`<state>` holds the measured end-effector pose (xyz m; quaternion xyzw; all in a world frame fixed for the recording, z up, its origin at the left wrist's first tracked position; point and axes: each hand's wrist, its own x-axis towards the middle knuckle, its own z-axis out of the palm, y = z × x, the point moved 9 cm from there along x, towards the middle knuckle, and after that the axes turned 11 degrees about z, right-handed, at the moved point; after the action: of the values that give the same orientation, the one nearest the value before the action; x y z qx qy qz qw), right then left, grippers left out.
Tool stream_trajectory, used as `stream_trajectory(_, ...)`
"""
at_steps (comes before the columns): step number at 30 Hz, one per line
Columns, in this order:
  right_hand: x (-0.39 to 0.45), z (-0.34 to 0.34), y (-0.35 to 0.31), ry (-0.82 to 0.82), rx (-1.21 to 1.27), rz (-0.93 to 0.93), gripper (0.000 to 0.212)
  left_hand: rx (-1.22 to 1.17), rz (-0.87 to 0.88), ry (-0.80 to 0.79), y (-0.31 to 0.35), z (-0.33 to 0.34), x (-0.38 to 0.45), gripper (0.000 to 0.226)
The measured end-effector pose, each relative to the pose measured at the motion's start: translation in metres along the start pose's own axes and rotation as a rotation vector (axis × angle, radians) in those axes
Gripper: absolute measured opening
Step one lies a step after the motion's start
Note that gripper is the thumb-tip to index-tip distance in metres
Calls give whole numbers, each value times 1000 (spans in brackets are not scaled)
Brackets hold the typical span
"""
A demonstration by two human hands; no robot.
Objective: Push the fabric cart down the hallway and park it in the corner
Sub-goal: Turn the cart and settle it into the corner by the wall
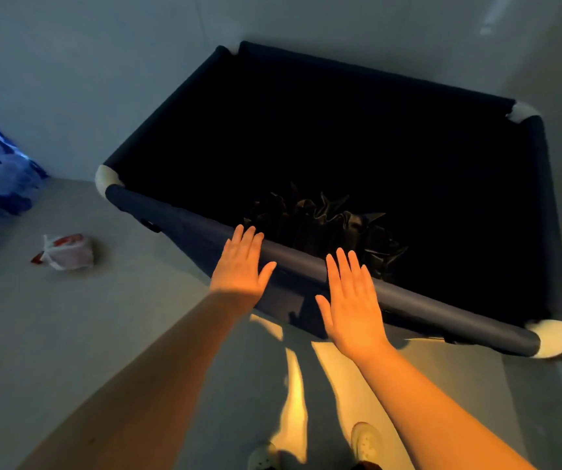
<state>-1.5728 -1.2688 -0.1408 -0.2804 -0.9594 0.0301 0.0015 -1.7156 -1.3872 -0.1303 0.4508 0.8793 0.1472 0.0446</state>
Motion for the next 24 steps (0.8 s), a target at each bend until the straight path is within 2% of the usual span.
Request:
stream_trajectory(10, 3, -1, -6, -28, 112, -69, 64, 46, 23, 36, -6, -1, 7, 65)
stream_trajectory(24, -28, 1, 45, -125, 286, -215, 65, 126, -103, 45, 58, 12, -25, 67)
